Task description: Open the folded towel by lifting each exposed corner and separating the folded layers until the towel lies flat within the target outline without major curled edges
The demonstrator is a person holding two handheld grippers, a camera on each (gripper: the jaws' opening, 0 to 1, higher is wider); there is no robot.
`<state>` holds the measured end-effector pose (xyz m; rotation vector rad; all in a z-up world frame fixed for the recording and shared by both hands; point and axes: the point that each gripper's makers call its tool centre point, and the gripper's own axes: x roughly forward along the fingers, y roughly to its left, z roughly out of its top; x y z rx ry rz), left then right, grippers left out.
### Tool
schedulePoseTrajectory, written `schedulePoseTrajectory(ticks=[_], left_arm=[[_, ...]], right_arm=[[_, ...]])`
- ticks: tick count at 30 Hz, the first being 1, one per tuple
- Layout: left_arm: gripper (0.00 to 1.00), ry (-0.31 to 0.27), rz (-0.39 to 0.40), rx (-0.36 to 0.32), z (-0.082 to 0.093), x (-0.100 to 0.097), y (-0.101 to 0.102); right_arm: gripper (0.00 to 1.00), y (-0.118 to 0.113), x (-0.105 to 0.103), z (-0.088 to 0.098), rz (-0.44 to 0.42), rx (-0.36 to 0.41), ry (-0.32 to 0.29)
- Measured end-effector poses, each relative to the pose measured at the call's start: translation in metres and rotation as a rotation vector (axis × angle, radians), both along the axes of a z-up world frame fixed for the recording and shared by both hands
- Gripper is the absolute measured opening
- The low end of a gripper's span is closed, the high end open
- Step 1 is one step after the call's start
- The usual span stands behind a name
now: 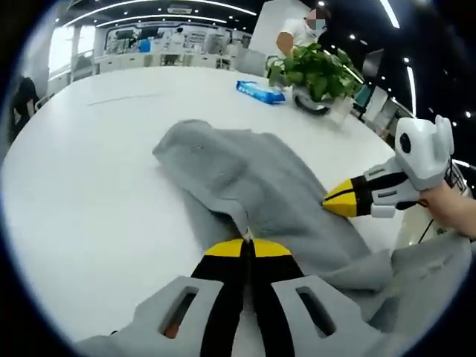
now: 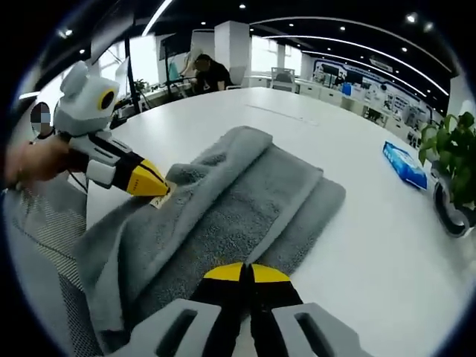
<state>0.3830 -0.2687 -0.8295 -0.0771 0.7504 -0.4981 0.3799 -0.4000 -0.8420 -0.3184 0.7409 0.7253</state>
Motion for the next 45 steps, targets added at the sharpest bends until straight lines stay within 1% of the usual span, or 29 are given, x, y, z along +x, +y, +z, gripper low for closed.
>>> schedulePoseTrajectory(ticks=[1, 5, 6, 7, 8, 10, 11, 12, 13, 14, 15, 17, 18, 19, 21, 23, 26, 28, 29, 31, 32, 34, 36, 38, 40, 41, 42, 45], left_arm=[[0.01, 0.006, 0.008, 0.004, -0.001, 0.0, 0.003], [0.01, 0.016, 0.048, 0.04, -0.003, 0.002, 0.016], [0.01, 0.019, 0.055, 0.041, -0.003, 0.003, 0.019], [0.02, 0.031, 0.065, 0.021, -0.004, 0.003, 0.019], [0.02, 0.052, 0.082, -0.019, -0.005, 0.001, 0.016], [0.03, 0.054, 0.087, -0.083, -0.004, 0.004, 0.013], [0.03, 0.062, 0.091, -0.101, -0.005, 0.004, 0.013], [0.04, 0.064, 0.091, -0.102, -0.005, 0.004, 0.014], [0.06, 0.062, 0.091, -0.121, -0.004, 0.004, 0.012], [0.08, 0.067, 0.104, -0.17, -0.001, 0.004, 0.007], [0.13, 0.084, 0.095, -0.209, 0.003, 0.003, 0.001], [0.16, 0.063, 0.067, -0.185, 0.003, 0.002, -0.003], [0.16, 0.065, 0.032, -0.153, 0.0, -0.002, -0.007], [0.16, 0.076, 0.017, -0.123, -0.004, -0.004, -0.007], [0.12, 0.029, -0.001, -0.054, -0.005, -0.001, -0.004], [0.09, 0.04, 0.01, -0.066, -0.005, 0.0, -0.004], [0.03, 0.047, 0.029, -0.063, -0.005, 0.0, 0.001], [0.02, 0.049, 0.048, -0.072, -0.004, 0.001, 0.004], [0.02, 0.044, 0.051, -0.064, -0.004, 0.001, 0.006], [0.02, 0.005, 0.052, -0.004, -0.001, 0.004, 0.016], [0.02, 0.001, 0.062, 0.008, -0.001, 0.004, 0.02], [0.02, 0.002, 0.078, 0.024, -0.001, 0.005, 0.028], [0.02, 0.011, 0.123, 0.07, -0.004, 0.007, 0.045], [0.02, 0.039, 0.162, 0.122, -0.011, 0.004, 0.059], [0.02, 0.046, 0.158, 0.183, -0.016, 0.002, 0.067], [0.02, 0.039, 0.147, 0.234, -0.018, 0.002, 0.072], [0.02, 0.032, 0.133, 0.256, -0.018, 0.001, 0.073], [0.02, 0.024, 0.126, 0.254, -0.018, 0.001, 0.07]], right_arm=[[0.0, 0.0, 0.0, 0.0, 0.0, 0.001, 0.001], [0.0, 0.0, -0.001, -0.005, -0.028, 0.047, 0.045], [0.0, 0.001, -0.001, -0.004, -0.03, 0.048, 0.042], [0.0, 0.001, -0.001, -0.004, -0.028, 0.047, 0.04], [0.0, 0.001, -0.001, -0.005, -0.026, 0.044, 0.034], [0.0, 0.002, -0.001, -0.005, -0.015, 0.029, 0.02], [0.01, 0.003, 0.0, -0.005, -0.001, 0.014, 0.005], [0.02, 0.004, 0.0, -0.005, 0.002, 0.01, 0.0], [0.02, 0.004, 0.0, -0.005, 0.003, 0.008, -0.001], [0.02, 0.004, 0.0, -0.005, 0.004, 0.007, -0.002], [0.03, 0.003, 0.001, -0.005, 0.003, 0.006, -0.004], [0.03, 0.003, 0.001, -0.004, -0.003, 0.015, 0.002], [0.03, 0.003, 0.002, -0.005, -0.012, 0.026, 0.009], [0.03, 0.002, 0.002, -0.005, -0.021, 0.036, 0.016], [0.03, 0.003, 0.002, -0.005, -0.026, 0.044, 0.021], [0.02, 0.003, 0.002, -0.005, -0.029, 0.048, 0.021], [0.0, 0.004, 0.001, -0.004, -0.03, 0.05, 0.031], [0.0, 0.004, 0.001, -0.004, -0.024, 0.044, 0.031], [0.0, 0.003, 0.001, -0.002, -0.025, 0.044, 0.032], [0.0, 0.003, 0.001, -0.001, -0.022, 0.041, 0.031], [0.0, 0.003, 0.001, -0.001, -0.019, 0.038, 0.03], [0.0, 0.003, 0.002, -0.002, -0.017, 0.036, 0.031], [0.0, 0.003, 0.002, -0.003, -0.019, 0.036, 0.035], [0.0, 0.002, 0.002, -0.003, -0.025, 0.043, 0.042], [0.0, 0.002, 0.002, -0.004, -0.028, 0.048, 0.048], [0.0, 0.002, 0.002, -0.004, -0.03, 0.051, 0.051], [0.0, 0.002, 0.001, -0.004, -0.031, 0.052, 0.053], [0.0, 0.002, 0.002, -0.005, -0.026, 0.05, 0.048]])
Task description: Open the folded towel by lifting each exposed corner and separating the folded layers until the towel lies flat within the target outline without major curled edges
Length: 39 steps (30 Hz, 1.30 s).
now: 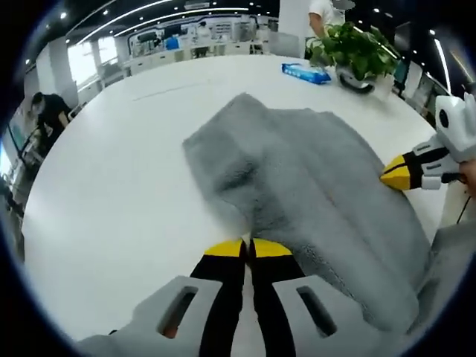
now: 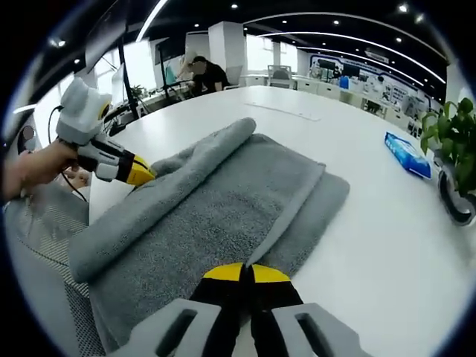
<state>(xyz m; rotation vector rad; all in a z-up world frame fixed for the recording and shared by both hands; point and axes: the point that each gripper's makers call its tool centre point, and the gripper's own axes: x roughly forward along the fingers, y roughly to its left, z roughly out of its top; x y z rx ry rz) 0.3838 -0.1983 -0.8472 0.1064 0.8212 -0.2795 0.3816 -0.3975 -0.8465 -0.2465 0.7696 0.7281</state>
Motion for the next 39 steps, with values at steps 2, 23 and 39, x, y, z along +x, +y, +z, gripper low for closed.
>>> schedulePoseTrajectory(ticks=[2, 23, 39], left_arm=[[0.02, -0.005, -0.006, 0.013, 0.0, 0.0, 0.002], [0.02, -0.023, -0.17, 0.292, 0.002, 0.014, 0.07], [0.01, -0.012, -0.217, 0.45, 0.002, 0.029, 0.114]], right_arm=[[0.0, 0.0, -0.001, 0.0, 0.01, -0.007, -0.011], [0.0, 0.0, -0.002, 0.0, 0.02, -0.013, -0.022], [0.0, -0.001, -0.001, -0.001, 0.006, 0.018, -0.002]])
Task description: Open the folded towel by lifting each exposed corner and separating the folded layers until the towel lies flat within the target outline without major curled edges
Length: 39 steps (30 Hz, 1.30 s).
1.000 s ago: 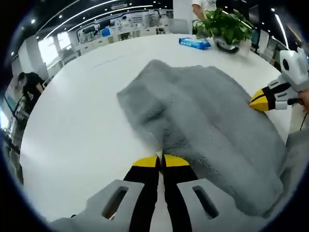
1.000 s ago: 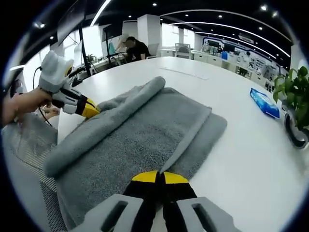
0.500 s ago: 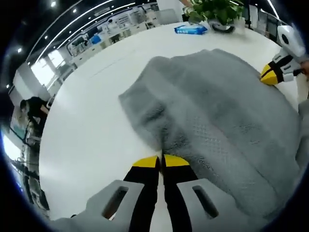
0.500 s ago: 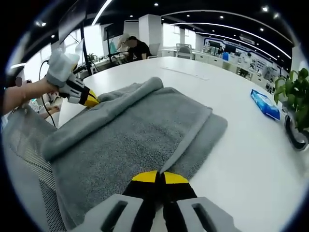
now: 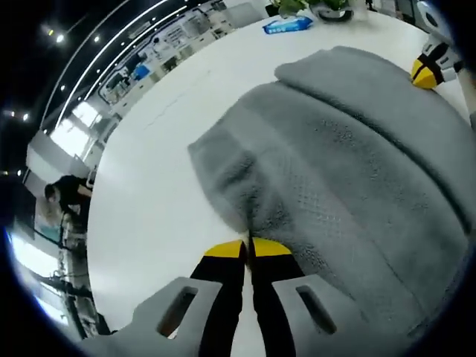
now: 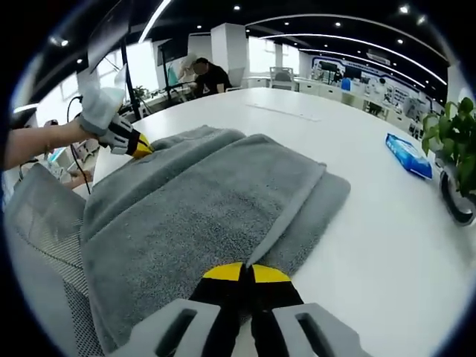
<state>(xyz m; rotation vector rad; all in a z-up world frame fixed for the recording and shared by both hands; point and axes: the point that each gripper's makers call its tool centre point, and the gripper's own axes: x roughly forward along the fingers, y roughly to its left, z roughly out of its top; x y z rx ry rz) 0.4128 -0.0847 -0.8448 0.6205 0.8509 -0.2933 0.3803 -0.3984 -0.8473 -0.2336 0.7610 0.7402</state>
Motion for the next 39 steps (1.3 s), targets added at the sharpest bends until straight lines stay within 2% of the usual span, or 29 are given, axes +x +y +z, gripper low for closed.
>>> schedulePoseTrajectory(ticks=[2, 4, 7, 15, 20, 21, 24, 29, 33, 37, 39], left_arm=[[0.01, 0.002, 0.025, 0.002, 0.0, 0.001, 0.005], [0.01, 0.001, 0.037, 0.033, 0.001, 0.0, 0.01], [0.01, 0.007, 0.034, 0.044, 0.0, 0.0, 0.009], [0.01, 0.018, 0.003, 0.092, 0.0, 0.0, 0.011], [0.01, 0.036, 0.007, 0.081, -0.001, 0.0, 0.011], [0.01, 0.041, -0.014, 0.113, -0.001, 0.0, 0.013], [0.01, 0.036, -0.053, 0.172, -0.001, 0.001, 0.016], [0.01, 0.045, -0.043, 0.199, -0.002, 0.003, 0.026], [0.01, 0.051, -0.021, 0.165, -0.001, 0.004, 0.032], [0.01, 0.068, -0.013, 0.207, -0.002, 0.003, 0.045], [0.01, 0.065, -0.01, 0.206, -0.002, 0.002, 0.05]], right_arm=[[0.0, -0.002, 0.001, 0.0, -0.007, 0.001, 0.002], [0.0, -0.003, 0.001, 0.001, -0.021, 0.013, 0.014], [0.0, -0.006, 0.002, 0.001, -0.046, 0.036, 0.031], [0.0, -0.01, 0.001, 0.002, -0.064, 0.029, 0.035], [0.0, -0.02, 0.003, 0.002, -0.102, 0.035, 0.047], [0.0, -0.023, 0.003, 0.003, -0.116, 0.041, 0.051], [0.0, -0.033, 0.003, 0.003, -0.141, 0.033, 0.05], [0.0, -0.056, 0.004, -0.003, -0.192, -0.021, 0.06], [0.0, -0.06, 0.004, -0.005, -0.211, -0.011, 0.073], [0.0, -0.062, 0.005, -0.005, -0.194, -0.051, 0.047], [0.0, -0.064, 0.006, -0.005, -0.198, -0.053, 0.045]])
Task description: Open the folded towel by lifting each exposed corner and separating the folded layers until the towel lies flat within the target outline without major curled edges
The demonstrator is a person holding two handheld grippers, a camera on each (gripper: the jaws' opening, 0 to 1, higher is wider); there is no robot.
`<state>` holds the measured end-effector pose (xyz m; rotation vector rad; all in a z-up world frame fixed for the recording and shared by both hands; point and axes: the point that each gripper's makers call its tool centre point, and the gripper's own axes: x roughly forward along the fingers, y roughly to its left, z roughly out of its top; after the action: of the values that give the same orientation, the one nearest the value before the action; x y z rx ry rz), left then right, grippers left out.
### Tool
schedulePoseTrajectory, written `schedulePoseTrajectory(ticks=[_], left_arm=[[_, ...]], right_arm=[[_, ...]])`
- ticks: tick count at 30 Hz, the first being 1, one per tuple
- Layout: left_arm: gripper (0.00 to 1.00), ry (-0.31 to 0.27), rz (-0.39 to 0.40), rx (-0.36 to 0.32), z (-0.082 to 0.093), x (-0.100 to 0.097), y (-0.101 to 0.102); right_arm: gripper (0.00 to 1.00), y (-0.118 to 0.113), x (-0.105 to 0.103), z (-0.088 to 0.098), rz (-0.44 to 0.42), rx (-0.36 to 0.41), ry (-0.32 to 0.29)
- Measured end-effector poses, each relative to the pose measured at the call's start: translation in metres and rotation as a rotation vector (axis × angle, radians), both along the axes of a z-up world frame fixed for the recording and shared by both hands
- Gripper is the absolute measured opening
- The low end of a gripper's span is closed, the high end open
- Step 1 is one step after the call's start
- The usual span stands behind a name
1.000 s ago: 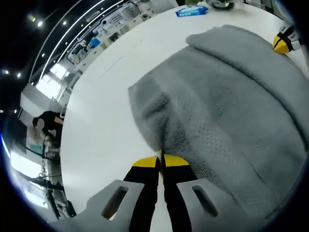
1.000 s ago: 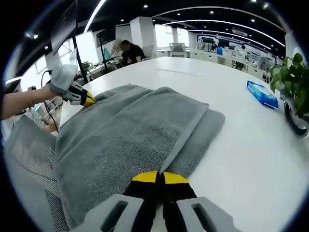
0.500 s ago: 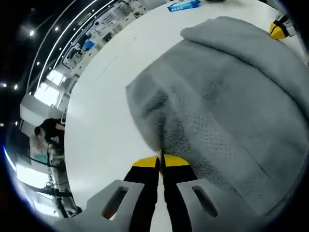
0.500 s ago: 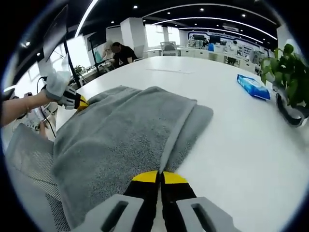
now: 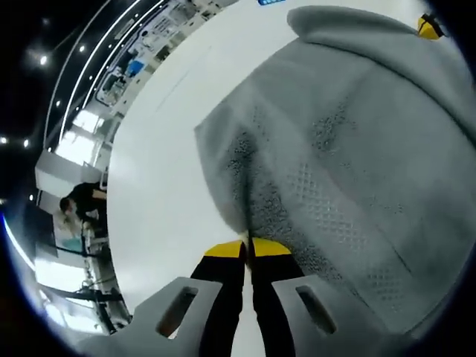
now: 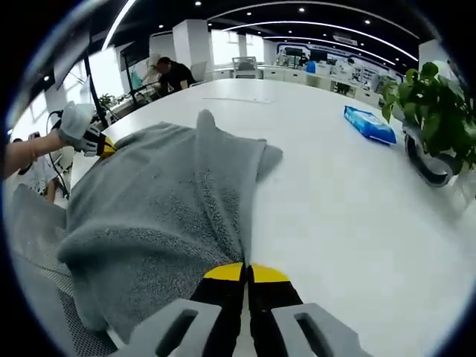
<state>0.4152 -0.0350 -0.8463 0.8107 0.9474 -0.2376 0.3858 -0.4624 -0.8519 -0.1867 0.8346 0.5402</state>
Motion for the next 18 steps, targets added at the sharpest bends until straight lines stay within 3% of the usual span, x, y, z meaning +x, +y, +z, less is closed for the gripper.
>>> schedulePoseTrajectory(ticks=[18], left_arm=[[0.01, 0.018, 0.069, -0.022, -0.001, -0.002, 0.031]], right_arm=[[0.0, -0.024, 0.004, 0.0, -0.065, -0.045, -0.016]])
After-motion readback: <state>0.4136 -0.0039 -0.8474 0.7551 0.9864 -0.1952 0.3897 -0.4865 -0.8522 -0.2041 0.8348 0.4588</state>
